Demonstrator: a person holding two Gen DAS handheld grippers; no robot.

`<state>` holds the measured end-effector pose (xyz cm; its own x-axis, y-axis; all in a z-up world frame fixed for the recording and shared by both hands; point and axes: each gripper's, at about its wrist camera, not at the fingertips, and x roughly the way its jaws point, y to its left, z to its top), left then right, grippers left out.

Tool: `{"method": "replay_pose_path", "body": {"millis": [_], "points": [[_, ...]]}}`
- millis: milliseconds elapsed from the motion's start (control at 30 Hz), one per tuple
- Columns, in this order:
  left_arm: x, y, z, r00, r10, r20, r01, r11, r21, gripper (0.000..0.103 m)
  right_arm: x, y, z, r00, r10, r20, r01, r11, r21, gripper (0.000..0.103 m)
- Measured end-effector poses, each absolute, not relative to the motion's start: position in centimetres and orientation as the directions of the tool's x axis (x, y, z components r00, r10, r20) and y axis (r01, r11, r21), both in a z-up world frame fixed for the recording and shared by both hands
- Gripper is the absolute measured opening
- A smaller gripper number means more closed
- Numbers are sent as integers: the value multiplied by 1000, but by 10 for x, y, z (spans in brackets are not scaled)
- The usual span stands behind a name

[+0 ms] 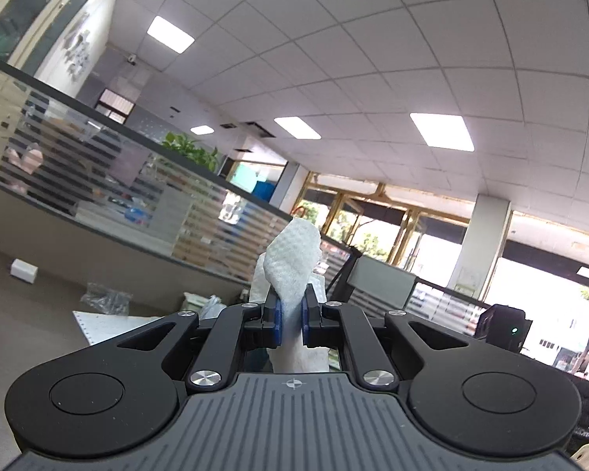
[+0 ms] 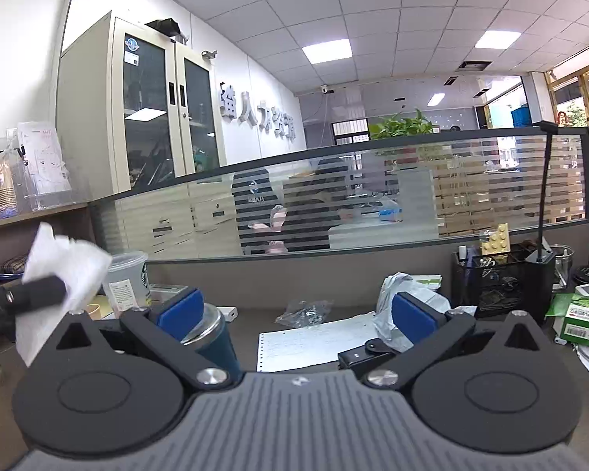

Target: Clean container

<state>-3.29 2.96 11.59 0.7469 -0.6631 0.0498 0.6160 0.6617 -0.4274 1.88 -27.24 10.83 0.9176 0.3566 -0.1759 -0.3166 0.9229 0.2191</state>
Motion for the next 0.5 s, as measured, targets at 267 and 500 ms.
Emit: {"method": "replay_pose_path", "body": {"millis": [267, 500], "points": [[-10, 7, 101, 743, -669, -11, 596, 670, -442, 13, 19, -272, 108, 910, 374, -182, -334, 918, 214, 103], [-2, 4, 91, 750, -661, -31, 578, 676, -457, 14, 18, -272, 104, 908, 384, -169, -345, 912, 223, 103]]}}
